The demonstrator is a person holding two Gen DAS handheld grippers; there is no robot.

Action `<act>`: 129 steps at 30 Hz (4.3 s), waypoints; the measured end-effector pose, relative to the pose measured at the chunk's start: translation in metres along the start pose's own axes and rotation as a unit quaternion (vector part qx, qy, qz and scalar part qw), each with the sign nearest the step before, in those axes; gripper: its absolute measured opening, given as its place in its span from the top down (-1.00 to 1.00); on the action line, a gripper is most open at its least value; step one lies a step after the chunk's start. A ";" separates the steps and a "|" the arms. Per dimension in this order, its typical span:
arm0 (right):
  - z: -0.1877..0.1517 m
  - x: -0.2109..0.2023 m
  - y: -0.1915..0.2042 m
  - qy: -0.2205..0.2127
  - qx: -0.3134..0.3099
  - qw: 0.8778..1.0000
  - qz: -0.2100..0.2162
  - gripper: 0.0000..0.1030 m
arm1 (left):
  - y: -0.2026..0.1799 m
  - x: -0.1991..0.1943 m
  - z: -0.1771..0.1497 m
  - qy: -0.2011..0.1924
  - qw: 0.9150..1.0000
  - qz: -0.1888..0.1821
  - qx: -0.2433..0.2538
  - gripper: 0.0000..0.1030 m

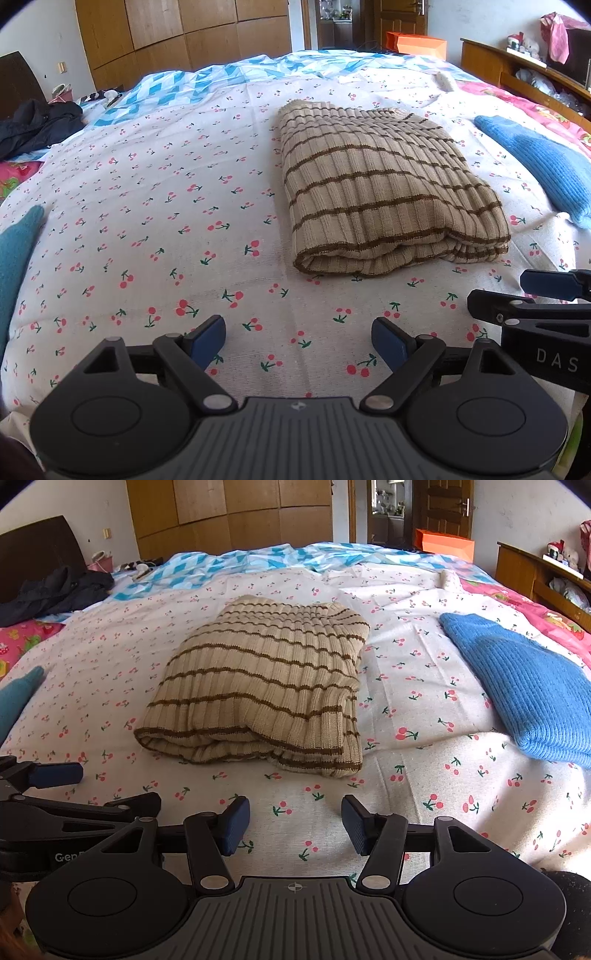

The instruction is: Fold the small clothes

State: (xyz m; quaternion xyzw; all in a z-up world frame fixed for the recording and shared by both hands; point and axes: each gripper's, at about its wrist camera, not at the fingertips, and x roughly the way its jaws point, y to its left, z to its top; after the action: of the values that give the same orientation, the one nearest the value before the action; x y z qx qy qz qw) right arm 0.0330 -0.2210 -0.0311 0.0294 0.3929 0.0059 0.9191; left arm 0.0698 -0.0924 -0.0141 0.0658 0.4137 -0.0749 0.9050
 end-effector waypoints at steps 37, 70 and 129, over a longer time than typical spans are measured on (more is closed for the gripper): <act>0.006 0.005 -0.015 0.012 0.042 0.998 0.033 -0.20 | -0.014 0.004 0.023 0.020 0.999 0.030 0.013 -0.77; 0.007 0.011 -0.015 0.027 0.046 0.998 0.029 -0.20 | -0.008 0.012 0.017 0.029 0.999 0.014 -0.002 -0.77; 0.000 0.000 -0.032 0.013 0.080 0.995 0.049 -0.20 | -0.020 0.003 0.019 0.007 1.000 0.003 0.007 -0.76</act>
State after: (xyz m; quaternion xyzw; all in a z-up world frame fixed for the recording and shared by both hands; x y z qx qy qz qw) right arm 0.0326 -0.2528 -0.0331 0.1222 0.4018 0.0200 0.9073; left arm 0.0819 -0.1159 -0.0048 0.0743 0.4191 -0.0747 0.9018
